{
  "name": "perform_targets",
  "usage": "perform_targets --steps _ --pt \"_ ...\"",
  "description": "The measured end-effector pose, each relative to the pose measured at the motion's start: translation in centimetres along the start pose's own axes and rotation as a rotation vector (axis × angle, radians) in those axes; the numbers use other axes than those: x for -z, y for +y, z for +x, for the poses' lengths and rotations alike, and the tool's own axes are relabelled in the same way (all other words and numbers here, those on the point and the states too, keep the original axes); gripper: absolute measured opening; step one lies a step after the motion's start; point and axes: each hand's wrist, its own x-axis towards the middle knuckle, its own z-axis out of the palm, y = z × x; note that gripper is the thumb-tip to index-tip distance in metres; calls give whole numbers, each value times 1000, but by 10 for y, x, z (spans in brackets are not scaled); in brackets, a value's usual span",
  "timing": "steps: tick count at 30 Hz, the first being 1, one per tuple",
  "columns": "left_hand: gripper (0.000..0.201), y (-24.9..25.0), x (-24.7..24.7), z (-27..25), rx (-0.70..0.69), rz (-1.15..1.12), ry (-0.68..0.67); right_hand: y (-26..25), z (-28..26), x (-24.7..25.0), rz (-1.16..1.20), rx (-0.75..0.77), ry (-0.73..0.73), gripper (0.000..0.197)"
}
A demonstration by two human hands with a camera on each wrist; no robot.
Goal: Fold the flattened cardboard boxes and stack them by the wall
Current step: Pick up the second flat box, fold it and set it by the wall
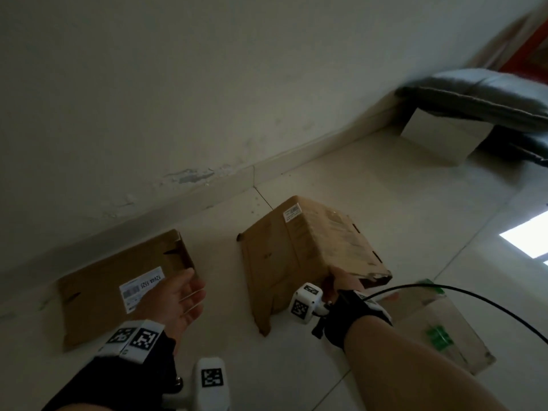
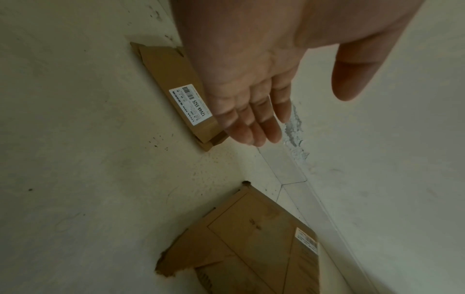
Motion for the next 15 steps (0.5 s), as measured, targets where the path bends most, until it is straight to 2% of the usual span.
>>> perform_targets --steps 3,5,8,11,15 --pt "15 14 -3 -13 -11 -5 -11 -6 -10 0 -61 115 59 31" --pt "16 23 -3 -24 -18 -39 -29 -13 -26 -3 -43 179 -6 25" --pt "16 33 -6 -44 -35 -77 -65 -25 -65 -4 -88 279 -72 26" --pt "9 35 -4 -67 -77 -76 -66 -39 -103 -1 -51 366 -161 42" --pt "23 33 1 -96 -107 -60 -81 -53 -153 1 -5 480 -328 38"
